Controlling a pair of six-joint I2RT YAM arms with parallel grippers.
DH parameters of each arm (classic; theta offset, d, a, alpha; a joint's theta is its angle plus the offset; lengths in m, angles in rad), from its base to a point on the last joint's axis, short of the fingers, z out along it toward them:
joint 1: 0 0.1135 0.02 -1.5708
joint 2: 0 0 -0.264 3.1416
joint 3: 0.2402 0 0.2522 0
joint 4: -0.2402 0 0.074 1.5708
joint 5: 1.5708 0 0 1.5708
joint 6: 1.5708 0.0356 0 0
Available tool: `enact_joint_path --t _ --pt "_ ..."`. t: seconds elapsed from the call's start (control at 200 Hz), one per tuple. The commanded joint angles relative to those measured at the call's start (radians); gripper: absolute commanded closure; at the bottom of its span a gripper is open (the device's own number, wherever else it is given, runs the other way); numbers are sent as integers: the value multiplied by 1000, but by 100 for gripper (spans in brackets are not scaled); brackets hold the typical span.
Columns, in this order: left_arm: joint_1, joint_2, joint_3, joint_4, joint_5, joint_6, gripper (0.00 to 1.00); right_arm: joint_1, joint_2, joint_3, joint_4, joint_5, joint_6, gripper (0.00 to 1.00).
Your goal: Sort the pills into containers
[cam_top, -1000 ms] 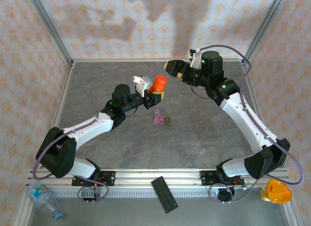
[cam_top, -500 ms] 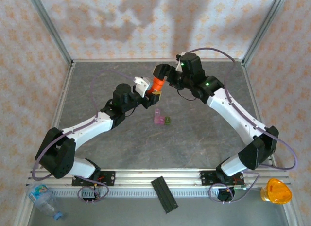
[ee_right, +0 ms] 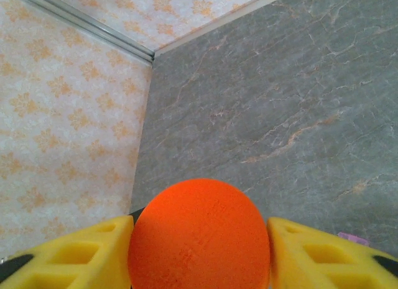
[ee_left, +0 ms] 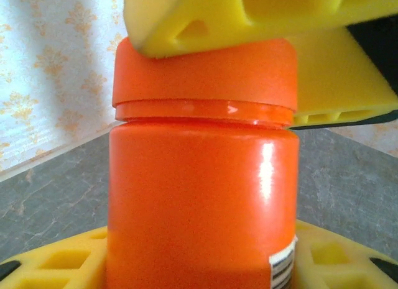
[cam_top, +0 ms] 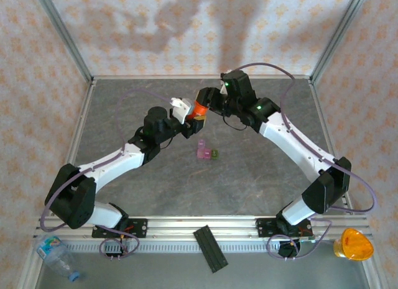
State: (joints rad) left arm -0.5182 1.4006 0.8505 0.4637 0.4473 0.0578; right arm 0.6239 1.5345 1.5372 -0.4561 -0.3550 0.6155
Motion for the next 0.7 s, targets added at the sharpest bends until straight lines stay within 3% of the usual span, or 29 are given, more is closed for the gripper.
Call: enact_joint_path --t 0.0,0.2,0.405,0.545,0.616,0.696 --pt "-14 -35 35 52 -1 1 100 5 -1 -7 23 -20 -32 56" --pt "-14 -54 35 46 42 -22 100 -37 -24 -60 69 -126 -187 62" --pt "-3 -85 21 121 215 -159 100 -177 -95 -180 279 -505 -402 61" --pt "3 -76 -1 252 282 -296 100 -211 -63 -115 236 -618 -429 60" --pt "3 -70 -8 266 262 -306 100 -211 -51 -89 213 -619 -418 55" --pt "3 -69 -6 224 219 -263 100 -213 -69 -72 185 -549 -379 34"
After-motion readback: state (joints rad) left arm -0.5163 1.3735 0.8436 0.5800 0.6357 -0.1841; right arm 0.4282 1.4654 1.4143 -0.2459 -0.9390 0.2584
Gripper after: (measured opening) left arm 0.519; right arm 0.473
